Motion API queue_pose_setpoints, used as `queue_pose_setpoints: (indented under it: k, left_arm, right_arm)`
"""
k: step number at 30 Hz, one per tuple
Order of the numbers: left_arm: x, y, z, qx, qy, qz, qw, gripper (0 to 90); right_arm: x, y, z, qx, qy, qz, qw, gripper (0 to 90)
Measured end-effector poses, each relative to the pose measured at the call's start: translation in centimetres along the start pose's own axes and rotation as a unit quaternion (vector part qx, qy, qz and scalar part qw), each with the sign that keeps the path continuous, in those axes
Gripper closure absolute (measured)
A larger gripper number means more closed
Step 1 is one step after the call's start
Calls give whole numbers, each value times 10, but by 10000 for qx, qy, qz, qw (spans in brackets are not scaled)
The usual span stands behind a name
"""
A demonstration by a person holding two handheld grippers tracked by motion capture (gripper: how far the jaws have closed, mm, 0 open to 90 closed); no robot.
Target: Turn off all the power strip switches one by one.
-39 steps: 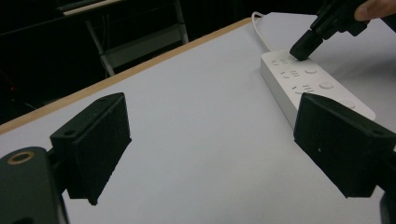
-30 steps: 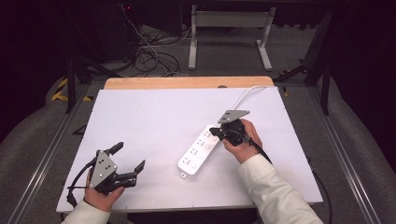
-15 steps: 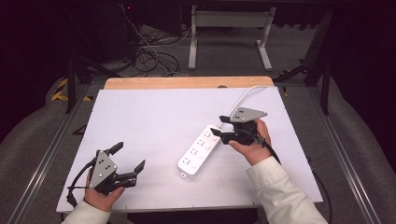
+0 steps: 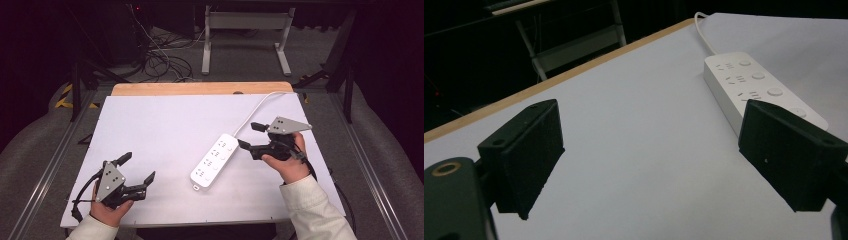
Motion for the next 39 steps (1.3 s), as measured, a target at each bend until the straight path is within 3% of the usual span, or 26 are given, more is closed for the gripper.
queue_pose_setpoints:
  k: [9,15,18,21,25,29,33,39]
  left_arm:
    - [0,0,0,-3,-7,-8,10000,111]
    - [0,0,0,-4,-10,-12,10000,111]
    - [0,0,1,13,-37,-13,10000,111]
    - [0,0,1,29,-10,6,10000,109]
    - [0,0,2,76,-33,-4,10000,104]
    - [0,0,2,154,23,35,9999,85]
    - [4,1,5,295,104,-151,9994,34]
    - [3,-1,3,328,-84,-62,9994,25]
  right_arm:
    - [21,-25,4,-41,-28,-29,10000,103]
    - [42,-37,9,47,-22,-222,9997,72]
    - [58,-43,8,-19,-50,-562,9984,52]
    - [66,-47,6,-37,-109,-490,9987,53]
    - [73,-50,6,-40,-1,-350,9994,49]
    - [83,-54,3,-198,98,-309,9993,49]
    - [96,-54,-3,-420,134,-339,9985,44]
    - [112,-50,-8,-480,143,-399,9979,43]
Point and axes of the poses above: each handheld gripper's, and its own axes: y roughly forward along the jaws, x roughly out of its underside, z roughly to its right, the point moved 10 cm from there along y, roughly forward along the jaws, and after that the axes turned 2 degrees about -y, right-handed, at the moved point
